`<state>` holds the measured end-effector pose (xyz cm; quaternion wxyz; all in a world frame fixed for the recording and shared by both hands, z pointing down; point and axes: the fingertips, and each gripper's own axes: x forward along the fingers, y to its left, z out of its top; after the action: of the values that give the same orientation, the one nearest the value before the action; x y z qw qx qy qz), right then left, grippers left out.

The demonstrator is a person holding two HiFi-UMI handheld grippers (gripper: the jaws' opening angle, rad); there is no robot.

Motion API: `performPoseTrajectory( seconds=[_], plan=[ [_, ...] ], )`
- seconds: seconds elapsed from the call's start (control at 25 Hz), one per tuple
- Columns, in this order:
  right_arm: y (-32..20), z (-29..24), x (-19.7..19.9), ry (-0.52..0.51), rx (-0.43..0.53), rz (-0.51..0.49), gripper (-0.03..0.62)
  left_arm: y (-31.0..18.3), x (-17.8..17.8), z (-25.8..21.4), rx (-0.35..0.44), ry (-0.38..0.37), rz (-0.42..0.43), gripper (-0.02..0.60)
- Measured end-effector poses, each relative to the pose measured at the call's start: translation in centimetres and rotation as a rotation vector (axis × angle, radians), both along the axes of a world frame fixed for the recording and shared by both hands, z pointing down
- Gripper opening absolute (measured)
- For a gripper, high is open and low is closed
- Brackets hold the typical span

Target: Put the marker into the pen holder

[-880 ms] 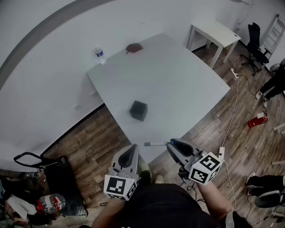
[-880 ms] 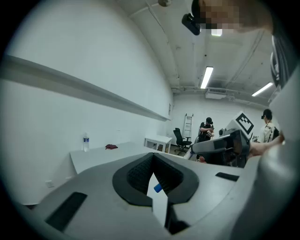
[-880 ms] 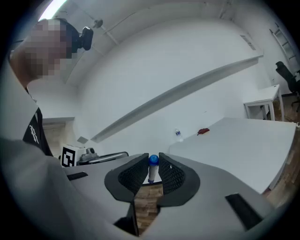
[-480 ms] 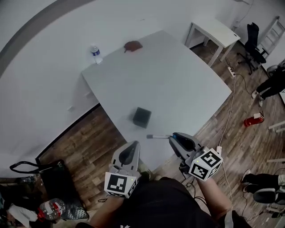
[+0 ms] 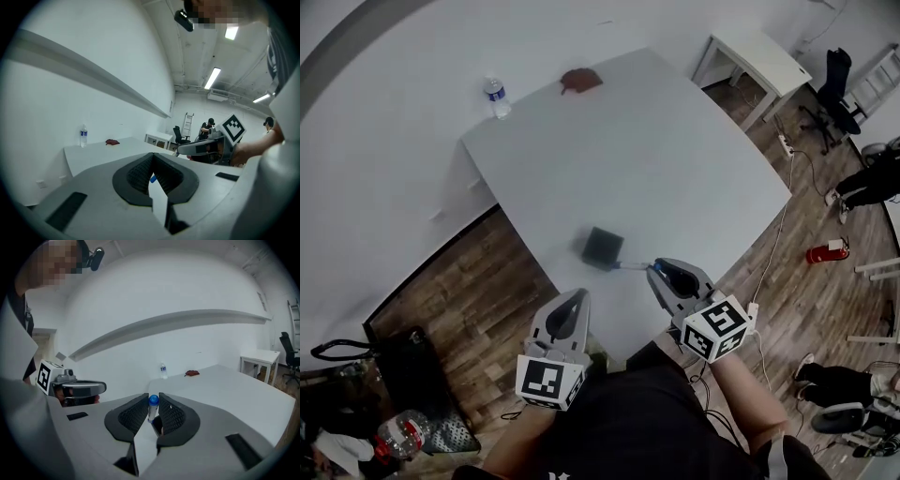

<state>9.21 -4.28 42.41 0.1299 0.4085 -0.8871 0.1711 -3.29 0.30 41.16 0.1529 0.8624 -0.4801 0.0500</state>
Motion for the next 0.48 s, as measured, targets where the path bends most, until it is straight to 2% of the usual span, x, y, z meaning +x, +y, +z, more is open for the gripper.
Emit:
performPoseTrajectory(
  seconds=[0.16, 0.48],
  plan=[
    [-2.7, 2.4, -1.5, 0.12, 0.04, -0.087, 0.074, -1.1, -0.9, 0.8, -0.026, -0.017, -0.056, 0.006],
    [-4.6, 8.5, -4.9, 0.414, 0.098, -0.41, 0.074, -3.1, -1.8, 1.7, -0.081, -0.038, -0.194, 0.006]
  ],
)
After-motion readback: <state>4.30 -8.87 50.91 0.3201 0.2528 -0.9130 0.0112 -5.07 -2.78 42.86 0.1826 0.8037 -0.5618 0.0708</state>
